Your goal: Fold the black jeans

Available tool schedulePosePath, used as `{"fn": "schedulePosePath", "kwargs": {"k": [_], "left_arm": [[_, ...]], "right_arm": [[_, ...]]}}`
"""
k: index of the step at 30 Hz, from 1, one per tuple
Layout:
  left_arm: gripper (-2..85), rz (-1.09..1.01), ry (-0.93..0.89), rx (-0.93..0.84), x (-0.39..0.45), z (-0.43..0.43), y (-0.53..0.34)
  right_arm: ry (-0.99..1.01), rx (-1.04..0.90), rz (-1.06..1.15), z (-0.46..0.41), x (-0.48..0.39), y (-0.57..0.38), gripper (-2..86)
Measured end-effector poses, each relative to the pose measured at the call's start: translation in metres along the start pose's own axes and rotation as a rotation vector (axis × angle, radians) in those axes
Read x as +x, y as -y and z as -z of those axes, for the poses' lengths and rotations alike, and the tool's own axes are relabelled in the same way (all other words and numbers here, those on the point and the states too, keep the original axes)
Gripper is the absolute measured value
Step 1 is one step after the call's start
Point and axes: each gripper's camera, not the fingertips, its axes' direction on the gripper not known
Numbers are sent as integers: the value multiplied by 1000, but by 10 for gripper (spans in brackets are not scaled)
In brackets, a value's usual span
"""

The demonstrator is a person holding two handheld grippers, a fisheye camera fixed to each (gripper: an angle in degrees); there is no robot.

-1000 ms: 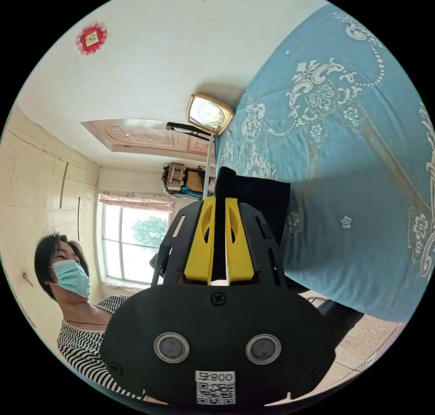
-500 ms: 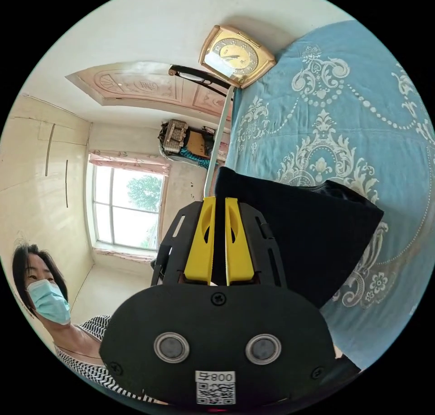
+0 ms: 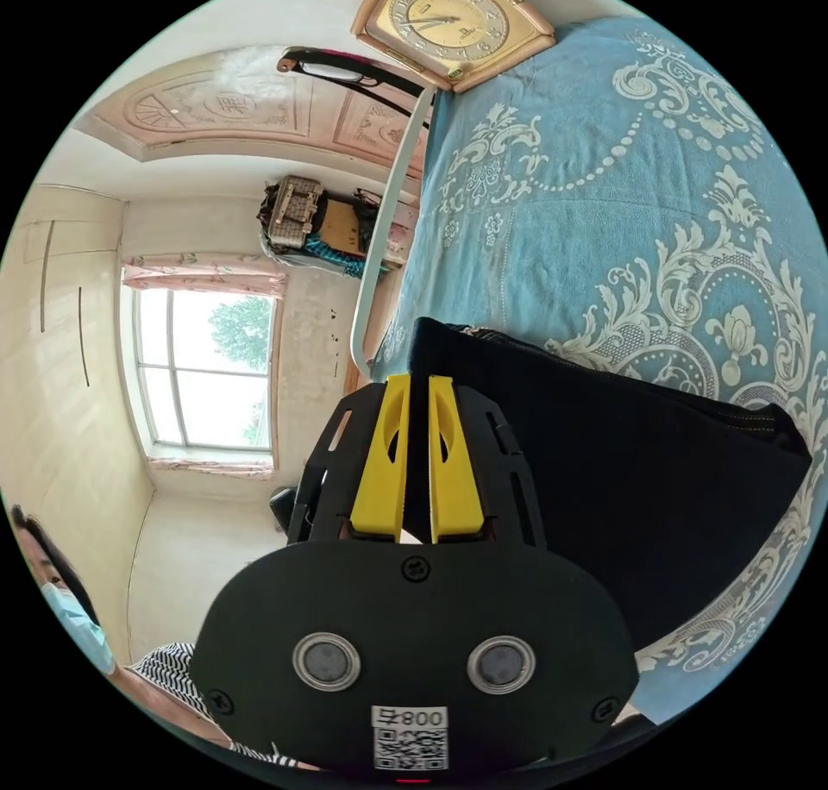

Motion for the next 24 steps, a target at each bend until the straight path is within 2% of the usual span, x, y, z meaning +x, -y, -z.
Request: {"fn": "schedulePosePath", "kwargs": {"k": [12, 21, 24], "left_arm": [[15, 114, -2, 56, -75, 21, 2], [43, 246, -17, 87, -106, 19, -11], [34, 307, 71, 145, -102, 27, -25]], "right_arm": [[-25, -47, 8, -65, -31, 31, 28], [-30, -97, -5, -107, -31, 43, 62], [-12, -106, 14, -115, -35, 42, 68]]}}
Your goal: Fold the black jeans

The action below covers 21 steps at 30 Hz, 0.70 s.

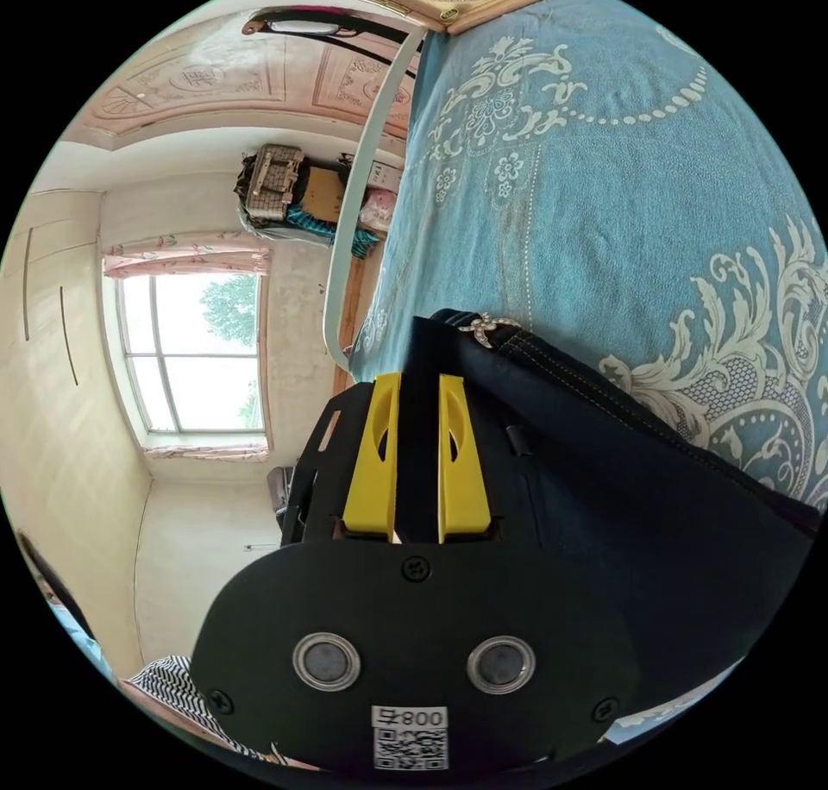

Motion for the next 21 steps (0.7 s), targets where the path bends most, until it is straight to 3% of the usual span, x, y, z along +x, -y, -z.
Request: {"fn": "schedulePosePath", "kwargs": {"k": [4, 8, 17, 21], "left_arm": [[9, -57, 138, 129, 28, 15, -22], [3, -239, 179, 74, 64, -8, -18], [0, -279, 387, -46, 76, -66, -9], [0, -295, 422, -59, 89, -76, -15]], "right_arm": [[34, -1, 13, -4, -3, -4, 46], [94, -12, 128, 6, -16, -25, 28], [-302, -230, 358, -32, -29, -114, 4], [-291, -223, 361, -38, -32, -121, 2]]}}
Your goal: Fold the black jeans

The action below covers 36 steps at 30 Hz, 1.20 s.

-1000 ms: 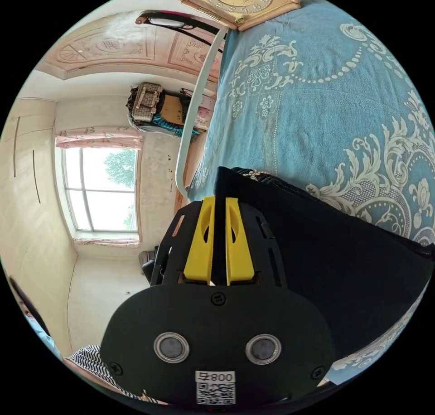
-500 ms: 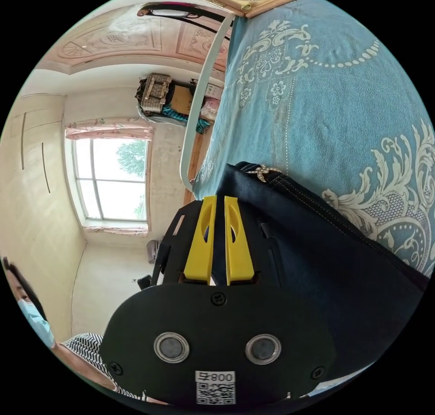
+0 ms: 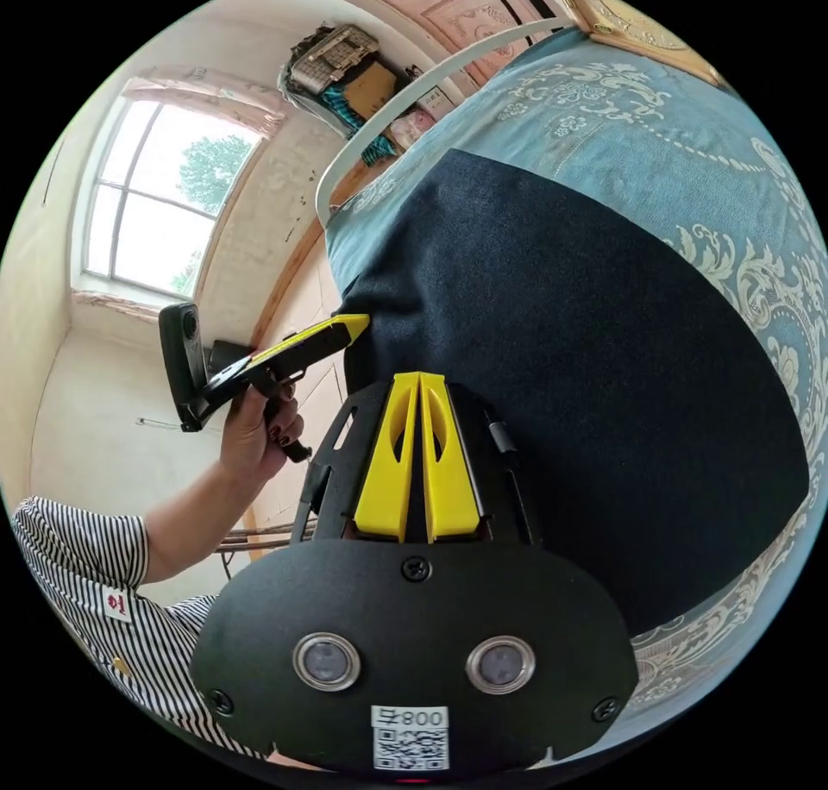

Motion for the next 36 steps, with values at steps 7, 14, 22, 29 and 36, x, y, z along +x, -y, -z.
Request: {"fn": "schedulePosePath", "kwargs": {"k": [7, 14, 22, 29, 36], "left_arm": [[1, -6, -67, 56, 30, 11, -11], [3, -185, 33, -48, 89, -20, -31], [3, -259, 77, -48, 117, -41, -31], [2, -257, 115, -78, 130, -59, -29], [3, -267, 163, -173, 134, -76, -19]], "right_arm": [[-84, -1, 120, 17, -35, -38, 1], [-262, -75, 120, 10, -43, -123, 1], [-402, -78, 209, -12, -58, -135, 2], [-485, -32, 258, -16, -59, -156, 3], [-445, -23, 202, -3, -34, -165, 2]]}}
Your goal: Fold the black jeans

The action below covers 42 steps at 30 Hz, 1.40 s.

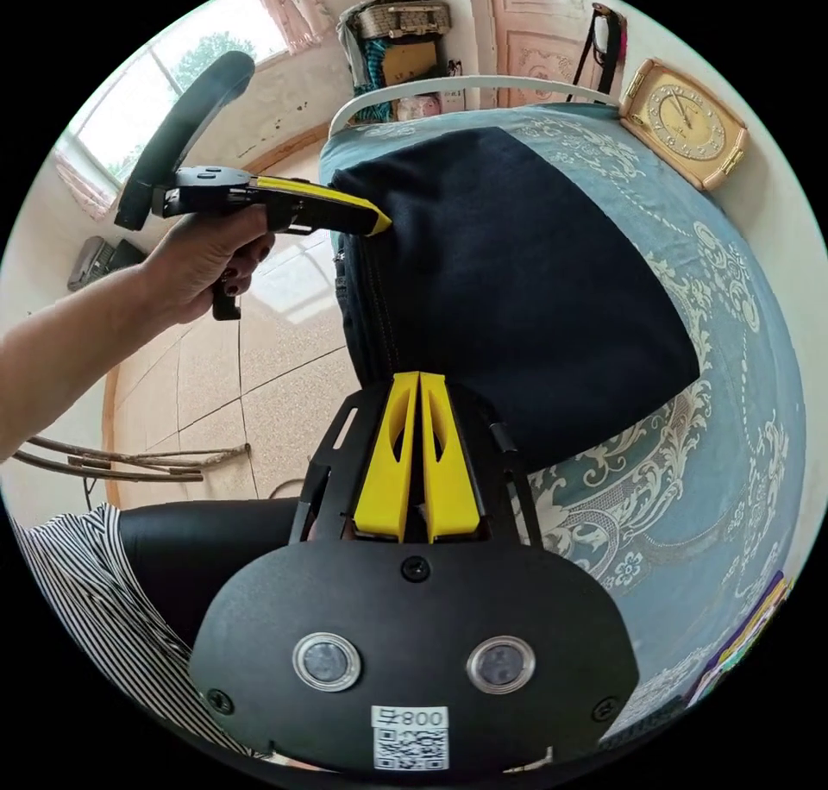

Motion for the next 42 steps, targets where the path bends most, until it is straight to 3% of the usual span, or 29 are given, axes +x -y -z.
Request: {"fn": "schedulePosePath", "kwargs": {"k": [9, 15, 20, 28, 34, 42], "left_arm": [[18, 167, -336, 59, -29, -11, -46], [89, 364, -657, -51, -65, -71, -86], [147, 451, -931, -142, -71, -130, -90], [149, 439, -1088, -187, -66, -179, -75], [93, 519, -1167, -168, -86, -199, -82], [59, 504, -1169, -139, -103, -203, -83]], "right_arm": [[224, -16, -138, 21, 68, -31, 4], [458, 139, -364, 50, 151, -99, 21], [597, 162, -564, 40, 209, -151, 74], [802, 134, -647, 11, 260, -176, 106], [930, 136, -683, -3, 293, -186, 115], [1043, 191, -768, -10, 339, -207, 117]]}}
